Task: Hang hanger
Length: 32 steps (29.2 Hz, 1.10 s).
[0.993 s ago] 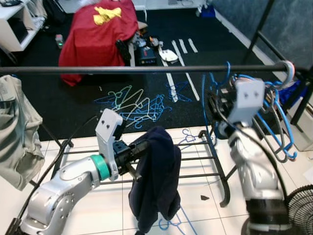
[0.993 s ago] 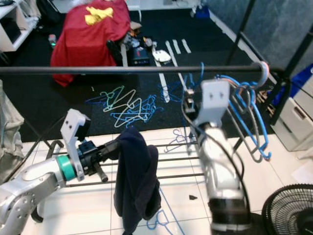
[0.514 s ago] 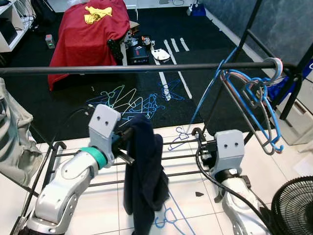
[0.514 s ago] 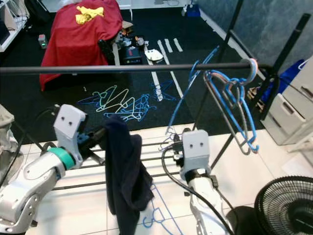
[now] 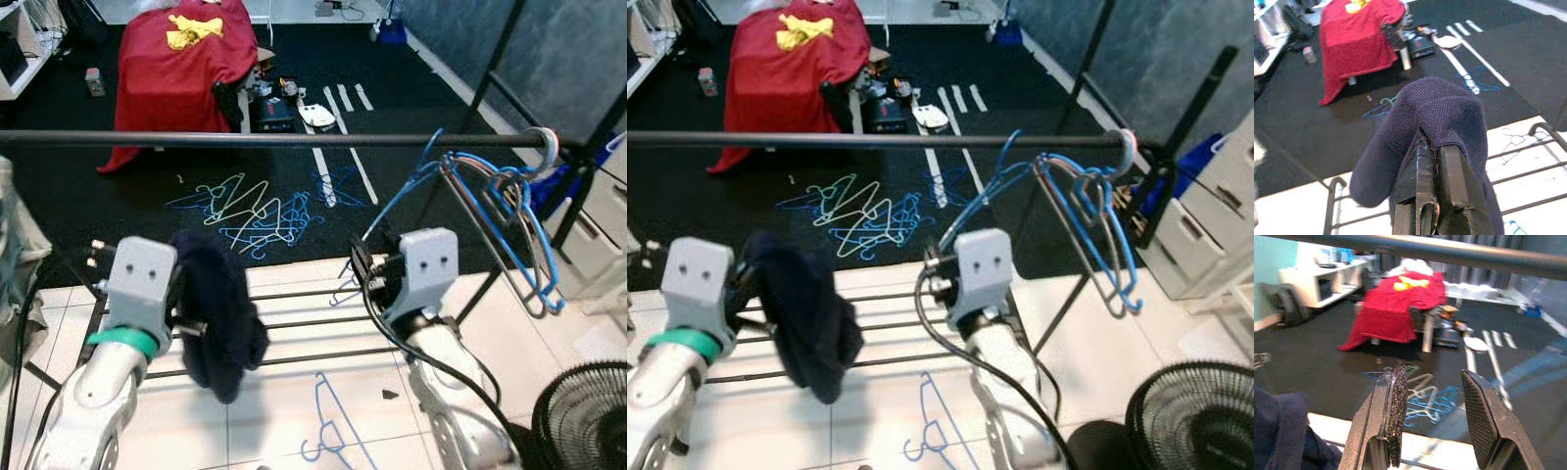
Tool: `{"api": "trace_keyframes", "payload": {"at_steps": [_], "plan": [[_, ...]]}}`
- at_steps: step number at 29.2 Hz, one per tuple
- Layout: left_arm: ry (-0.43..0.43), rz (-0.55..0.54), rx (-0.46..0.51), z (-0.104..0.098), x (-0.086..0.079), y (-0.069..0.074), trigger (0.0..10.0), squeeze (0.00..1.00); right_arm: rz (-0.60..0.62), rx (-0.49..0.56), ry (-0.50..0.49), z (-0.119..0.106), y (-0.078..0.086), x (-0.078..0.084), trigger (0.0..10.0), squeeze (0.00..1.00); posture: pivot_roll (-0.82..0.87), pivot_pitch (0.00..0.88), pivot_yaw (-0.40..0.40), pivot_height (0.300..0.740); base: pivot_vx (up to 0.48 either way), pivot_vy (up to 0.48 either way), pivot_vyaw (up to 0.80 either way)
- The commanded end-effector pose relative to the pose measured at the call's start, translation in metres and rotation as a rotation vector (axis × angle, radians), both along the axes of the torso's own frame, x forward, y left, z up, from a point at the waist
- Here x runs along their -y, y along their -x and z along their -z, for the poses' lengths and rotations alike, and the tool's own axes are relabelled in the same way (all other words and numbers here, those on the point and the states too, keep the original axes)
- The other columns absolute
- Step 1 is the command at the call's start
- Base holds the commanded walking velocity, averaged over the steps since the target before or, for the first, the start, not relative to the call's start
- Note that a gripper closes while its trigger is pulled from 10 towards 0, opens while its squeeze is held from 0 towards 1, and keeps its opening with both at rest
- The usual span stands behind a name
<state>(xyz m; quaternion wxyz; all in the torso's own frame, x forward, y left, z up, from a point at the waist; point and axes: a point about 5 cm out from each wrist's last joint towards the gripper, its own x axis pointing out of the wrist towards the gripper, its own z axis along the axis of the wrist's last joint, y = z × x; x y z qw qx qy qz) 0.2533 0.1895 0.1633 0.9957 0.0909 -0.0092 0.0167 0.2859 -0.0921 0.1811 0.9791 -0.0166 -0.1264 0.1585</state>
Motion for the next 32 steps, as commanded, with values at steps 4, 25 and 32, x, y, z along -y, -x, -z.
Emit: {"api": "trace_keyframes", "payload": {"at_steps": [4, 25, 32], "plan": [[0.003, -0.016, 0.052, -0.008, 0.003, 0.007, 10.0, 0.0, -0.038, -0.023, -0.007, 0.005, -0.002, -0.006, 10.0, 0.0, 0.02, 0.018, 0.012, 0.74, 0.0, 0.0, 0.0], [-0.085, 0.006, 0.255, -0.043, 0.021, -0.038, 10.0, 0.0, 0.046, 0.007, -0.037, -0.001, -0.015, 0.01, 10.0, 0.0, 0.0, 0.015, 0.046, 0.74, -0.098, 0.0, 0.0], [-0.09, -0.003, 0.264, -0.041, 0.019, -0.038, 10.0, 0.0, 0.038, 0.007, -0.044, 0.0, -0.016, 0.007, 10.0, 0.0, 0.0, 0.021, 0.045, 0.74, -0.458, 0.0, 0.0]]}}
